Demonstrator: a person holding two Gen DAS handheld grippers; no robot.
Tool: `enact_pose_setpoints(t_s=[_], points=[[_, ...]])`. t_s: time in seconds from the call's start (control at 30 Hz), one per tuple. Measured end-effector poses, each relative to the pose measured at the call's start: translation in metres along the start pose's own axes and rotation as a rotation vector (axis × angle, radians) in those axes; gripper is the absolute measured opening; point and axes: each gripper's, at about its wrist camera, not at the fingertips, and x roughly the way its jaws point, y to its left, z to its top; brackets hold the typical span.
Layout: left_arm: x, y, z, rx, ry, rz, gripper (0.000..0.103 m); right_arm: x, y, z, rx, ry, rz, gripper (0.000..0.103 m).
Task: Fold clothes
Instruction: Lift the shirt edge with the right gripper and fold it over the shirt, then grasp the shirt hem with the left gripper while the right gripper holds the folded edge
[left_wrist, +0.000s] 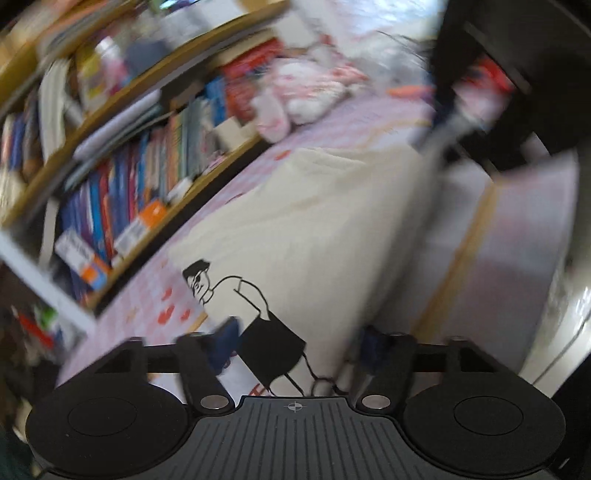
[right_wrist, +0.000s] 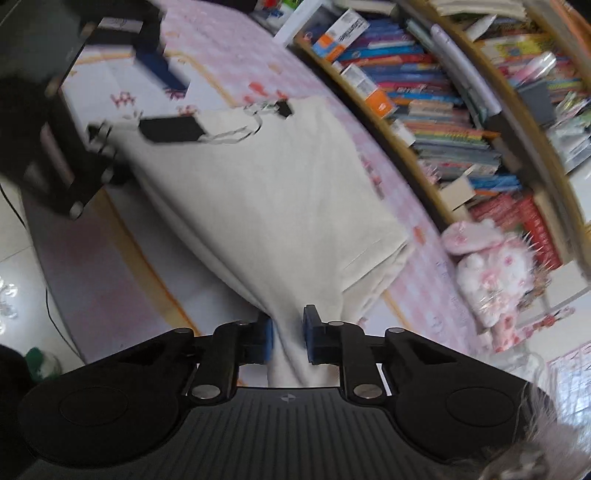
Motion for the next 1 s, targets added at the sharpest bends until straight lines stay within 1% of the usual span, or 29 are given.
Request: enact_pose_setpoints(t_s=[0.03, 0.1, 0.13, 0.17, 0.23, 0.3, 0.33, 0.37, 0.4, 0.53, 0.6, 0.67, 0.73, 0.9, 1.0], points=[[-0.001, -0.004, -0.002, 0.028, 0.000, 0.008, 0.044, -0.001, 0.000, 0.002, -0.004, -0.008, -0.012, 0.015], [-0.004, -0.010, -0.007, 0.065, 0.002, 0.022, 0.039, -0.004, -0.001, 0.004, -0.015, -0.020, -0.031, 0.015], [-0.005, -0.012, -0.010, 0.079, 0.003, 0.028, 0.033, -0.005, -0.001, 0.004, -0.022, -0.022, -0.036, 0.015], [-0.006, -0.014, -0.012, 0.091, 0.003, 0.032, 0.029, -0.005, -0.001, 0.004, -0.031, -0.023, -0.040, 0.015], [-0.009, -0.014, -0.015, 0.111, -0.012, 0.023, 0.026, -0.005, 0.003, 0.000, -0.060, -0.020, -0.045, 0.017], [-0.011, -0.014, -0.017, 0.133, -0.018, 0.028, 0.026, -0.003, 0.009, -0.007, -0.102, -0.019, -0.056, 0.024], [-0.012, -0.014, -0.017, 0.153, -0.019, 0.032, 0.026, -0.003, 0.014, -0.010, -0.131, -0.020, -0.068, 0.032], [-0.012, -0.015, -0.018, 0.173, -0.020, 0.035, 0.026, -0.001, 0.018, -0.014, -0.165, -0.021, -0.080, 0.037], [-0.012, -0.016, -0.018, 0.195, -0.022, 0.036, 0.026, 0.001, 0.022, -0.019, -0.206, -0.023, -0.090, 0.037], [-0.012, -0.017, -0.020, 0.239, -0.022, 0.033, 0.029, 0.008, 0.032, -0.034, -0.337, -0.017, -0.112, 0.036], [-0.011, -0.017, -0.021, 0.248, -0.022, 0.030, 0.029, 0.010, 0.036, -0.041, -0.382, -0.012, -0.114, 0.033], [-0.011, -0.018, -0.022, 0.257, -0.023, 0.030, 0.029, 0.011, 0.040, -0.047, -0.419, -0.014, -0.110, 0.027], [-0.011, -0.018, -0.022, 0.270, -0.024, 0.028, 0.029, 0.012, 0.044, -0.051, -0.453, -0.014, -0.108, 0.025], [-0.013, -0.019, -0.024, 0.315, -0.031, 0.017, 0.029, 0.013, 0.048, -0.058, -0.470, -0.014, -0.099, 0.019], [-0.014, -0.020, -0.026, 0.343, -0.037, -0.009, 0.023, 0.015, 0.053, -0.059, -0.471, -0.016, -0.102, 0.017]])
